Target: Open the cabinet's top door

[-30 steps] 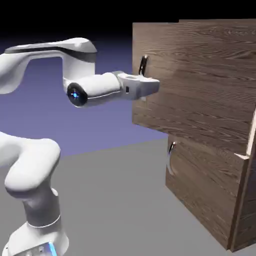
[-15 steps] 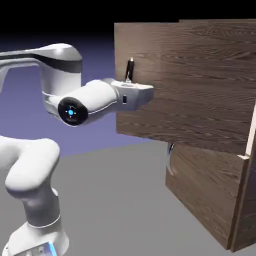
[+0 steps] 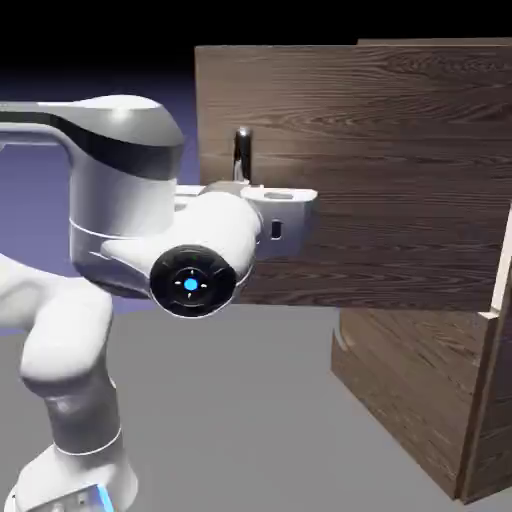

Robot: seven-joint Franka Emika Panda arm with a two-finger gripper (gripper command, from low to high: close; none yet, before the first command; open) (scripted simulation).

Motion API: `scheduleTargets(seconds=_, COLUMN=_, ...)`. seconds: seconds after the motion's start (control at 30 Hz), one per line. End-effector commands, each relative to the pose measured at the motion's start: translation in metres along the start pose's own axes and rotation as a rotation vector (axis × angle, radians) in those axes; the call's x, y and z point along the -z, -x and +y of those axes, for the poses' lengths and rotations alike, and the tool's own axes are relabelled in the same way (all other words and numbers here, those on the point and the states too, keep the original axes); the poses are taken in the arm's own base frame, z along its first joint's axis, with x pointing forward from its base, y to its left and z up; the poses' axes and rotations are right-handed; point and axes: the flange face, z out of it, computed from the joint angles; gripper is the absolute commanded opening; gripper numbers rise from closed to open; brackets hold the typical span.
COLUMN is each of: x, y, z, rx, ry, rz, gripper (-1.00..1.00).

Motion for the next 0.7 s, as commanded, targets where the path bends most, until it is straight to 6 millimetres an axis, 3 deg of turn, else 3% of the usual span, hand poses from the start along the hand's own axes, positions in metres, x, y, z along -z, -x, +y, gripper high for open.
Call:
scheduleTargets(seconds=0.0, x=0.009, y=-0.003, z=0.003, rx=0.000, ry=-0.017, rz=-0.016, gripper=-1.00)
scheduleTargets(seconds=0.27, x=0.066, y=-0.025, z=0.025, rx=0.000, ry=-0.136, rz=-0.136, gripper=-1.00)
scheduleTargets(seconds=0.67, x=0.122, y=-0.056, z=0.056, rx=0.000, ry=-0.266, rz=-0.265, gripper=-1.00)
